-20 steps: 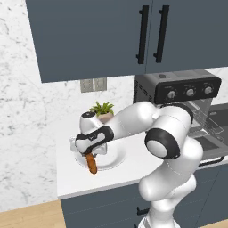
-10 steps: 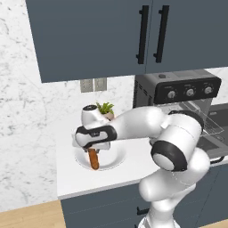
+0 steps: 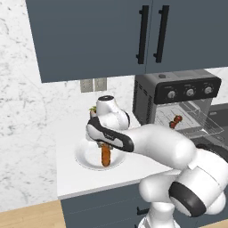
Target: Pick up the kebab skewer and baguette bread, and place them inside the toaster oven. Close the toaster oven door and start by setting the timer.
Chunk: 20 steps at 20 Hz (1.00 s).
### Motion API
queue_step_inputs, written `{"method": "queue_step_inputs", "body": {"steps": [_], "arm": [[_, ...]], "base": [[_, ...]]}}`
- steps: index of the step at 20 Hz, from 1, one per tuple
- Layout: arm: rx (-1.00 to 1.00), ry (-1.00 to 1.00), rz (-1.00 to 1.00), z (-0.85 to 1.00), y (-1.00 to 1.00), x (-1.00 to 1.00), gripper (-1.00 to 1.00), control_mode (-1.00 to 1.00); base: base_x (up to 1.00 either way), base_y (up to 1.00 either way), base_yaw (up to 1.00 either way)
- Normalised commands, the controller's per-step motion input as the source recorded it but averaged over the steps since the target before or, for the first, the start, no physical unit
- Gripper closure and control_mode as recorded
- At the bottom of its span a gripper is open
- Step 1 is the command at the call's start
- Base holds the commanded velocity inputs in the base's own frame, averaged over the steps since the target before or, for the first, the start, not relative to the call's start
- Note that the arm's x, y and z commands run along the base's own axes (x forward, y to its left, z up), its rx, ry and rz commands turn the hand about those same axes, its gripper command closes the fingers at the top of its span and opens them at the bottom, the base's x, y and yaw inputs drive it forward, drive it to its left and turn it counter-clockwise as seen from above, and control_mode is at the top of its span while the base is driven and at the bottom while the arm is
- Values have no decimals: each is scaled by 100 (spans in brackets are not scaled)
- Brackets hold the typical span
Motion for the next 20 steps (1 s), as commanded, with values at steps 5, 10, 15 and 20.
{"method": "queue_step_inputs", "body": {"steps": [5, 10, 15, 20], "arm": [[0, -4, -21, 56, -62, -42, 100, -100], [0, -2, -25, 60, -58, -39, 100, -100], [0, 0, -32, 55, -61, -32, 100, -100], [4, 0, -35, 34, -75, -48, 100, -100]], "base": [[0, 0, 0], [0, 0, 0], [0, 0, 0], [0, 0, 0]]}}
